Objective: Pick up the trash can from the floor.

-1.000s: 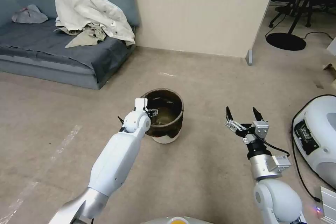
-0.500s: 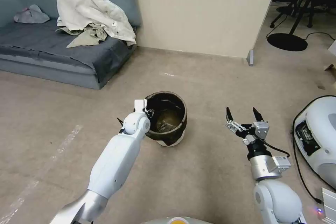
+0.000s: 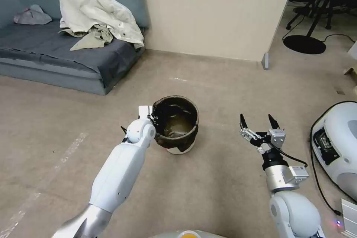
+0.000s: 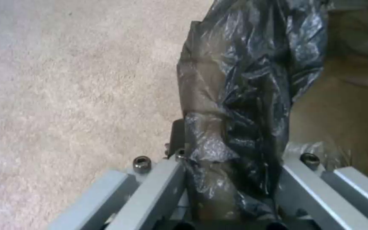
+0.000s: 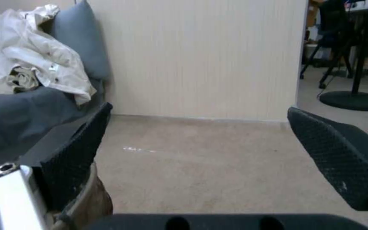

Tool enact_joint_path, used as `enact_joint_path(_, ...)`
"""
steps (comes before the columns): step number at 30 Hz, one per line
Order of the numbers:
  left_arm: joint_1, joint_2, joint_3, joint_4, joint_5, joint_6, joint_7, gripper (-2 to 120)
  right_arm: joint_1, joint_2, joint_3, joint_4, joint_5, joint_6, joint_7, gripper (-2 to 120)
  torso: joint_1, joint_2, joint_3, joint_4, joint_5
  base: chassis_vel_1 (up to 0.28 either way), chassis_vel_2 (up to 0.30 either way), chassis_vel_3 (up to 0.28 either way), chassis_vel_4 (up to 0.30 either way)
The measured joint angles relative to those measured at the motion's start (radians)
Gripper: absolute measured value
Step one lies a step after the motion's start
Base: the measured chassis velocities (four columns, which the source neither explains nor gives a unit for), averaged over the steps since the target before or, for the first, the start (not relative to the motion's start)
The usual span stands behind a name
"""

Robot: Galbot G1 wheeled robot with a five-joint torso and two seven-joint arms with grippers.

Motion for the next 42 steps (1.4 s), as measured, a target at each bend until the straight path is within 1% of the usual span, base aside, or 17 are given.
enact_joint_path(1, 0.007, 0.008, -0.009, -0.020, -0.014, 0.001, -0.008, 7, -0.001, 0.000, 0.000, 0.001, 0.000, 0.000, 0.000, 100, 0.000, 0.000, 0.000, 0.0000, -0.0002, 0.000, 0.000, 0.000, 0.000)
enact_joint_path(2, 0.007, 0.008, -0.009, -0.020, -0.014, 0.001, -0.008, 7, -0.001, 0.000, 0.000, 0.001, 0.000, 0.000, 0.000, 100, 0.000, 0.000, 0.000, 0.0000, -0.0002, 0.000, 0.000, 0.000, 0.000)
enact_joint_path(5, 0.025, 0.040, -0.039, -0.093, -0.067, 0.001, -0.033, 1, -0.002, -0.003, -0.001, 0.003, 0.000, -0.001, 0.000, 100, 0.000, 0.000, 0.000, 0.0006, 0.0006, 0.000, 0.000, 0.000, 0.000)
enact_joint_path(7, 0.025, 0.040, -0.039, -0.093, -0.067, 0.001, -0.033, 1, -0.002, -0.003, -0.001, 0.003, 0.000, -0.001, 0.000, 100, 0.000, 0.000, 0.000, 0.0006, 0.0006, 0.000, 0.000, 0.000, 0.000)
enact_joint_path(8, 0.031, 0.052, -0.050, -0.119, -0.094, 0.001, -0.046, 1, -0.002, -0.003, -0.002, 0.004, 0.000, -0.001, 0.000, 100, 0.000, 0.000, 0.000, 0.0009, 0.0006, 0.000, 0.000, 0.000, 0.000)
enact_joint_path(9, 0.049, 0.083, -0.071, -0.178, -0.136, 0.001, -0.055, 1, -0.002, -0.004, -0.008, 0.007, -0.003, -0.003, -0.001, 100, 0.000, 0.000, 0.000, 0.0008, 0.0008, 0.000, 0.000, 0.000, 0.000)
enact_joint_path(10, 0.061, 0.101, -0.084, -0.214, -0.160, 0.000, -0.056, 1, -0.001, -0.003, -0.013, 0.008, -0.005, -0.005, -0.001, 100, 0.000, 0.000, 0.000, 0.0006, 0.0008, 0.000, 0.000, 0.000, 0.000)
enact_joint_path(12, 0.064, 0.107, -0.088, -0.225, -0.168, 0.000, -0.057, 1, 0.000, -0.003, -0.014, 0.009, -0.006, -0.006, -0.001, 100, 0.000, 0.000, 0.000, 0.0006, 0.0008, 0.000, 0.000, 0.000, 0.000)
enact_joint_path(14, 0.087, 0.132, -0.110, -0.277, -0.199, 0.000, -0.066, 1, 0.000, -0.003, -0.020, 0.014, -0.010, -0.009, -0.001, 100, 0.000, 0.000, 0.000, 0.0008, 0.0007, 0.000, 0.000, 0.000, 0.000)
enact_joint_path(16, 0.098, 0.144, -0.123, -0.306, -0.216, 0.000, -0.066, 1, 0.001, -0.004, -0.022, 0.016, -0.010, -0.012, -0.001, 100, 0.000, 0.000, 0.000, 0.0008, 0.0007, 0.000, 0.000, 0.000, 0.000)
enact_joint_path(17, 0.098, 0.144, -0.123, -0.306, -0.216, 0.000, -0.066, 1, 0.001, -0.004, -0.022, 0.016, -0.010, -0.012, -0.001, 100, 0.000, 0.000, 0.000, 0.0008, 0.0007, 0.000, 0.000, 0.000, 0.000)
enact_joint_path(20, 0.125, 0.173, -0.159, -0.373, -0.253, -0.001, -0.068, 1, -0.001, -0.004, -0.028, 0.023, -0.014, -0.015, -0.001, 100, 0.000, 0.000, 0.000, 0.0005, 0.0009, 0.000, 0.000, 0.000, 0.000)
enact_joint_path(21, 0.125, 0.173, -0.159, -0.373, -0.253, -0.001, -0.068, 1, -0.001, -0.004, -0.028, 0.023, -0.014, -0.015, -0.001, 100, 0.000, 0.000, 0.000, 0.0005, 0.0009, 0.000, 0.000, 0.000, 0.000)
enact_joint_path(24, 0.151, 0.196, -0.192, -0.429, -0.284, -0.001, -0.069, 1, -0.003, -0.003, -0.033, 0.025, -0.018, -0.015, -0.001, 100, 0.000, 0.000, 0.000, 0.0007, 0.0008, 0.000, 0.000, 0.000, 0.000)
enact_joint_path(25, 0.151, 0.196, -0.192, -0.429, -0.284, -0.001, -0.069, 1, -0.003, -0.003, -0.033, 0.025, -0.018, -0.015, -0.001, 100, 0.000, 0.000, 0.000, 0.0007, 0.0008, 0.000, 0.000, 0.000, 0.000)
enact_joint_path(28, 0.175, 0.211, -0.215, -0.467, -0.307, -0.002, -0.066, 1, -0.005, -0.004, -0.035, 0.026, -0.020, -0.016, -0.002, 100, 0.000, 0.000, 0.000, 0.0007, 0.0009, 0.000, 0.000, 0.000, 0.000)
enact_joint_path(42, 0.225, 0.214, -0.252, -0.512, -0.327, -0.003, -0.049, 1, -0.012, -0.009, -0.038, 0.033, -0.020, -0.020, -0.003, 100, 0.000, 0.000, 0.000, 0.0007, 0.0009, 0.000, 0.000, 0.000, 0.000)
